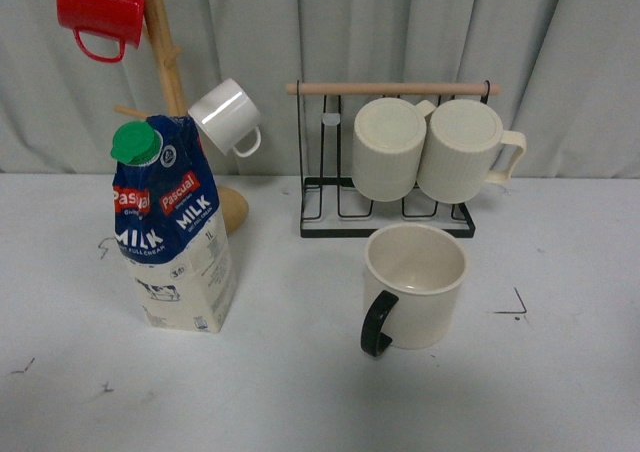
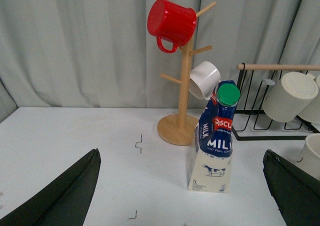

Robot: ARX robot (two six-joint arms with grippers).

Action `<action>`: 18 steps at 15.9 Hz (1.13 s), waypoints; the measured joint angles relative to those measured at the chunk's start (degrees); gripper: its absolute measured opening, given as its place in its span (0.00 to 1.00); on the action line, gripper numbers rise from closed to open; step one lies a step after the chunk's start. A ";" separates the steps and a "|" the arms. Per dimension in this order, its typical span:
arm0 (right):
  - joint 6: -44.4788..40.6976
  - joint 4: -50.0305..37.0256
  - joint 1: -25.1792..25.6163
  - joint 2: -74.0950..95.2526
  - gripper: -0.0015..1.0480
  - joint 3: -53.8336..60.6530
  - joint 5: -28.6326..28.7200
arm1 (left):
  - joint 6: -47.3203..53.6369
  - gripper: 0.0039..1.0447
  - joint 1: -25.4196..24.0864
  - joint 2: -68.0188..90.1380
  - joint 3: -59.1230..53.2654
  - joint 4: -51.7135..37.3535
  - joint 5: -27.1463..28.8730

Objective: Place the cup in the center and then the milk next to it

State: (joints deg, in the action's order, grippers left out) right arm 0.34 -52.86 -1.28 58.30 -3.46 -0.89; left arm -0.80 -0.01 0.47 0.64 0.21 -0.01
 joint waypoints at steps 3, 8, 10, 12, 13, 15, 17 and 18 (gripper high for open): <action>0.02 7.21 1.55 -10.36 0.02 1.44 0.74 | 0.00 0.94 0.00 0.00 0.00 0.00 0.02; 0.00 18.16 1.55 -22.75 0.02 2.75 0.72 | 0.00 0.94 0.00 0.00 0.00 0.00 0.02; 0.00 21.73 1.55 -26.53 0.02 2.80 0.72 | 0.00 0.94 0.00 0.00 0.00 0.00 0.02; 0.00 22.95 1.55 -28.00 0.02 2.80 0.72 | 0.00 0.94 0.00 0.00 0.00 0.00 0.02; 0.00 23.30 1.55 -28.35 0.02 2.80 0.72 | 0.00 0.94 0.00 0.00 0.00 0.00 0.02; 0.00 24.63 1.55 -29.86 0.02 2.80 0.72 | 0.00 0.94 0.00 0.00 0.00 0.00 0.02; 0.00 27.41 1.55 -32.65 0.02 2.80 0.72 | 0.00 0.94 0.00 0.00 0.00 0.00 0.04; 0.00 29.03 1.55 -34.38 0.02 2.80 0.74 | 0.00 0.94 0.00 0.00 0.00 0.00 0.02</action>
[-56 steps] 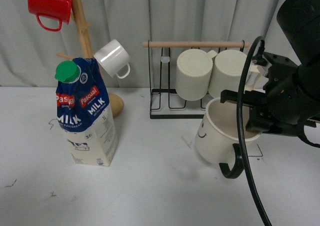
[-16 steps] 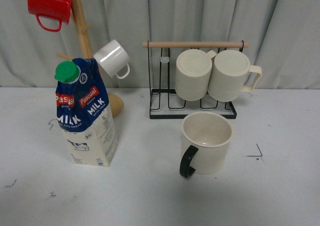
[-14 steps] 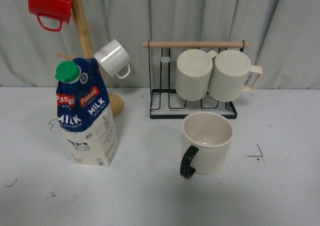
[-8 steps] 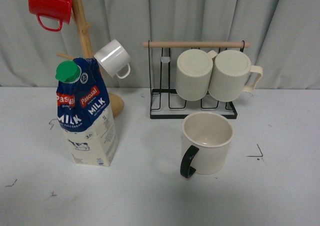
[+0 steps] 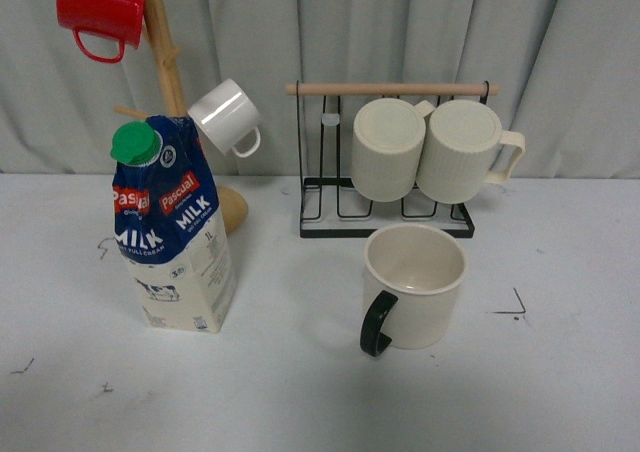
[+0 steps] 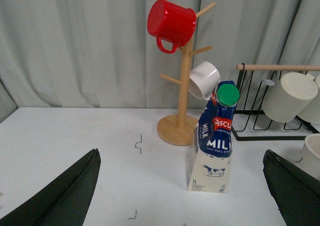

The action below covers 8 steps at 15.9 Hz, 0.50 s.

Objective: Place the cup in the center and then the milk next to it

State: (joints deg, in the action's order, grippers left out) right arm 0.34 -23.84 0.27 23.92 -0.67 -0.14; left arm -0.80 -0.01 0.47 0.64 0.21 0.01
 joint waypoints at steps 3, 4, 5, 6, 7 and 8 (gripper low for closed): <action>0.00 5.01 0.00 -5.07 0.02 0.00 -0.02 | 0.00 0.94 0.00 0.00 0.00 0.00 0.02; 0.00 6.34 0.00 -6.56 0.02 0.00 0.00 | 0.00 0.94 0.00 0.00 0.00 0.00 0.02; 0.00 7.87 0.00 -8.09 0.02 0.00 -0.02 | 0.00 0.94 0.00 0.00 0.00 0.00 0.02; 0.00 9.11 0.00 -9.35 0.02 0.00 -0.02 | 0.00 0.94 0.00 0.00 0.00 0.00 0.02; 0.00 10.23 0.00 -10.38 0.02 0.00 -0.02 | 0.00 0.94 0.00 0.00 0.00 0.00 0.02; 0.00 11.37 0.00 -11.50 0.02 0.00 -0.02 | 0.00 0.94 0.00 0.00 0.00 0.00 0.02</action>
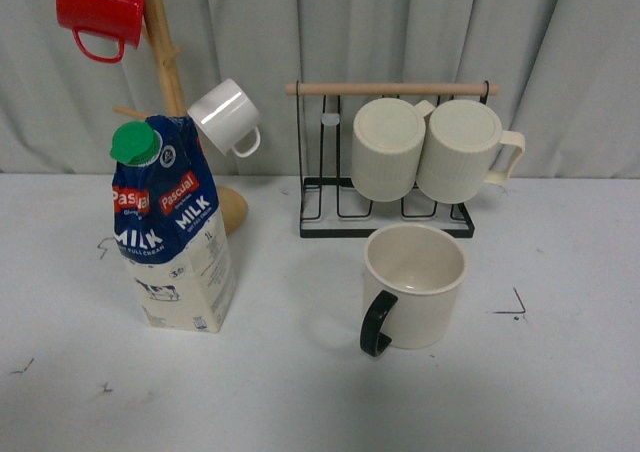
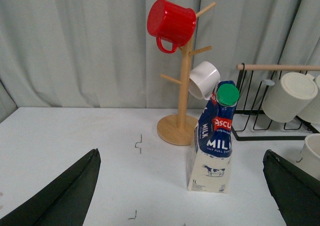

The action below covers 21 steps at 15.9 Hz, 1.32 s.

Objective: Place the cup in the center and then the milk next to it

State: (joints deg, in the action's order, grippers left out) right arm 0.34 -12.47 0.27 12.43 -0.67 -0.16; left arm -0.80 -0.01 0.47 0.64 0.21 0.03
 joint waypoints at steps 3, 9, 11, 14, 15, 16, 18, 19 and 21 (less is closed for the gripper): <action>0.00 2.69 0.00 -2.69 0.02 0.00 0.00 | 0.00 0.94 0.00 0.00 0.00 0.00 0.00; -0.07 12.70 0.00 -12.17 0.05 0.00 0.15 | 0.00 0.94 0.00 0.00 0.00 -0.02 -0.02; -0.04 12.68 0.00 -12.17 0.29 0.00 0.15 | 0.00 0.94 0.00 0.00 0.00 0.00 -0.02; -0.07 12.70 0.00 -12.17 0.64 0.00 0.15 | 1.62 0.94 0.92 1.81 1.53 5.44 1.79; -0.07 12.70 0.00 -12.17 0.76 0.00 0.17 | 3.50 0.94 3.50 10.54 2.51 2.43 3.43; -0.07 12.66 0.00 -12.17 0.89 0.00 0.15 | 4.17 0.94 5.77 18.80 2.84 -3.39 3.39; -0.04 12.68 0.00 -12.17 0.93 0.00 0.15 | 4.26 0.94 7.93 36.35 5.66 -16.98 3.32; -0.04 12.68 0.00 -12.17 0.94 0.00 0.15 | 4.28 0.94 9.38 45.92 7.98 -23.71 3.34; -0.04 12.68 0.00 -12.17 0.94 0.00 0.15 | 4.28 0.94 11.10 61.40 12.00 -31.21 3.15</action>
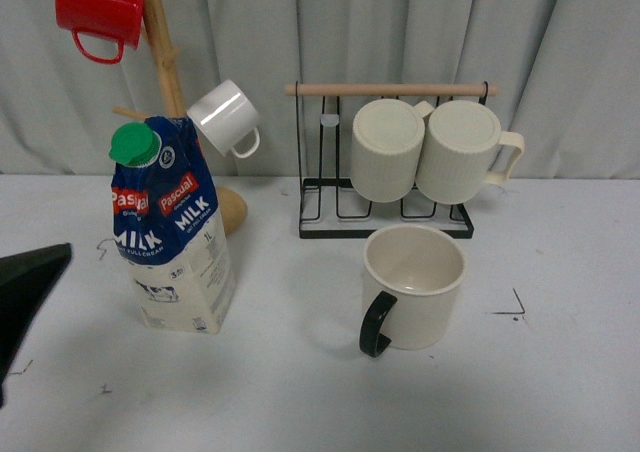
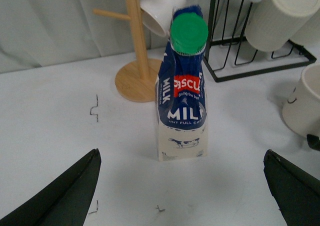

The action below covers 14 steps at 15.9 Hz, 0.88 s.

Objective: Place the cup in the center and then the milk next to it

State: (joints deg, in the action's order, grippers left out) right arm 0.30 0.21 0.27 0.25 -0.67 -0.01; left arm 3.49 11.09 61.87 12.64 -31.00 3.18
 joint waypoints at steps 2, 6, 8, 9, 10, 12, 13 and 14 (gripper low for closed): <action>0.00 0.00 0.00 0.00 0.94 0.00 0.00 | -0.04 0.94 1.11 10.69 3.65 -4.31 1.07; 0.00 0.00 0.00 0.00 0.94 0.00 0.00 | -0.42 0.94 1.51 21.59 9.33 -7.23 1.57; 0.00 0.00 0.00 0.00 0.94 0.00 0.00 | -0.50 0.94 1.55 24.72 12.13 -8.09 1.99; 0.00 0.00 0.00 0.00 0.94 0.00 0.00 | -0.68 0.94 1.60 26.73 13.68 -8.20 2.71; 0.00 0.00 0.00 0.00 0.94 0.00 0.00 | -1.05 0.94 1.79 28.30 14.82 -8.41 2.89; 0.00 0.00 0.00 0.00 0.94 0.00 0.00 | -2.38 0.94 2.12 31.08 17.31 -8.68 3.63; 0.00 0.00 0.00 0.00 0.94 0.00 0.00 | -3.37 0.94 2.23 32.76 19.17 -8.87 4.17; 0.00 0.00 0.00 0.00 0.94 0.00 0.00 | -4.52 0.94 2.23 34.23 20.65 -8.87 4.35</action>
State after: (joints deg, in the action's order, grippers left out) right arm 0.30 0.21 0.27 0.25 -0.67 -0.01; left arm -1.04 13.32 96.09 33.30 -39.88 7.53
